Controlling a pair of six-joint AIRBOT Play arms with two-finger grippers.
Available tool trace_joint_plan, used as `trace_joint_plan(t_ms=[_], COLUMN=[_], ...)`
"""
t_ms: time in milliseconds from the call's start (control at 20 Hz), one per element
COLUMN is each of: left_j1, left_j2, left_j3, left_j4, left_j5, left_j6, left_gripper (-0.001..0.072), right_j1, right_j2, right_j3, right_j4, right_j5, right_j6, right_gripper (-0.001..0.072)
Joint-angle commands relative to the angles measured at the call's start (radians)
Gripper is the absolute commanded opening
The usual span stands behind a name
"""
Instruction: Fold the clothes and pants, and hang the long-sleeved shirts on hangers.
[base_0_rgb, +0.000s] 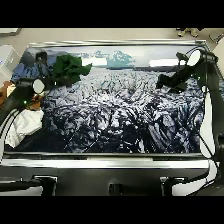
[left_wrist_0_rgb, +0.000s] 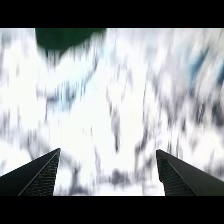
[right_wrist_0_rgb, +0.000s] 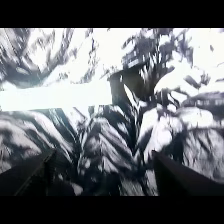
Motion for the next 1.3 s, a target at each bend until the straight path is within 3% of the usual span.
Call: trace_joint_plan(t_ms=[0, 150, 250, 350, 500, 600, 1050, 1100, 1150, 1200, 1250], left_j1=[0.068, 0.162, 0.225, 0.280, 0.299, 0.281, 0.202, 0.199, 0.199, 0.201, 0.205], left_j2=[-0.211, -0.540, -0.660, -0.674, -0.687, -0.700, -0.747, -0.747, -0.746, -0.742, -0.734], left_j3=[0.273, 0.717, 0.799, 0.674, 0.577, 0.577, 0.577, 0.578, 0.579, 0.585, 0.597], left_j4=[-0.002, -0.118, -0.302, -0.554, -0.777, -0.843, -1.004, -1.020, -1.036, -1.048, -1.046], left_j5=[0.162, -0.173, -0.240, -0.158, -0.082, -0.035, 0.325, 0.328, 0.306, 0.251, 0.182], left_j6=[0.018, -0.026, -0.102, -0.114, 0.066, 0.143, 0.141, 0.141, 0.141, 0.144, 0.165], left_gripper=[0.0714, 0.0714, 0.0714, 0.0714, 0.0715, 0.0715, 0.0700, 0.0571, 0.0237, 0.0045, 0.0030], right_j1=[0.001, 0.001, 0.001, 0.001, 0.001, 0.001, 0.001, 0.001, 0.001, 0.001, 0.001], right_j2=[0.000, 0.000, 0.000, 0.000, 0.000, 0.000, 0.000, 0.002, 0.005, 0.009, 0.015], right_j3=[0.000, 0.000, 0.000, 0.000, 0.000, 0.000, 0.000, 0.000, 0.000, 0.000, 0.001], right_j4=[0.000, 0.017, 0.026, 0.027, 0.027, 0.027, 0.114, 0.135, 0.159, 0.179, 0.185], right_j5=[-0.164, -0.233, -0.238, -0.230, -0.216, -0.203, -0.106, -0.097, -0.098, -0.099, -0.098], right_j6=[-0.001, -0.001, -0.001, -0.001, -0.001, -0.001, -0.001, -0.001, -0.001, -0.001, -0.005], right_gripper=[0.0670, 0.0670, 0.0670, 0.0670, 0.0670, 0.0670, 0.0670, 0.0670, 0.0670, 0.0670, 0.0671])
